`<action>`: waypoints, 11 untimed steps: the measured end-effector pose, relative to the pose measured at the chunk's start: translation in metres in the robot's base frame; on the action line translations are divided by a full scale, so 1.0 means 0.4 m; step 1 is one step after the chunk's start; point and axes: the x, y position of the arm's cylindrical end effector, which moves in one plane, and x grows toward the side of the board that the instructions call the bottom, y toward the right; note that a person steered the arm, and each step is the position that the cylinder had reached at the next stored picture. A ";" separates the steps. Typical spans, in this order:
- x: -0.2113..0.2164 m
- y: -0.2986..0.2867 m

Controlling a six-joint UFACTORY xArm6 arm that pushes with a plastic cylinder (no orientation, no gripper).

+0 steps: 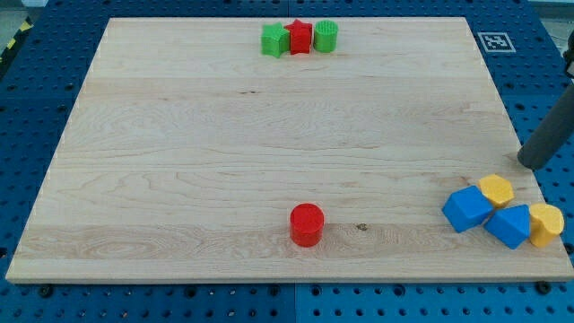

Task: Move the yellow and blue blocks slightly left

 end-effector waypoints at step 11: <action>0.251 0.003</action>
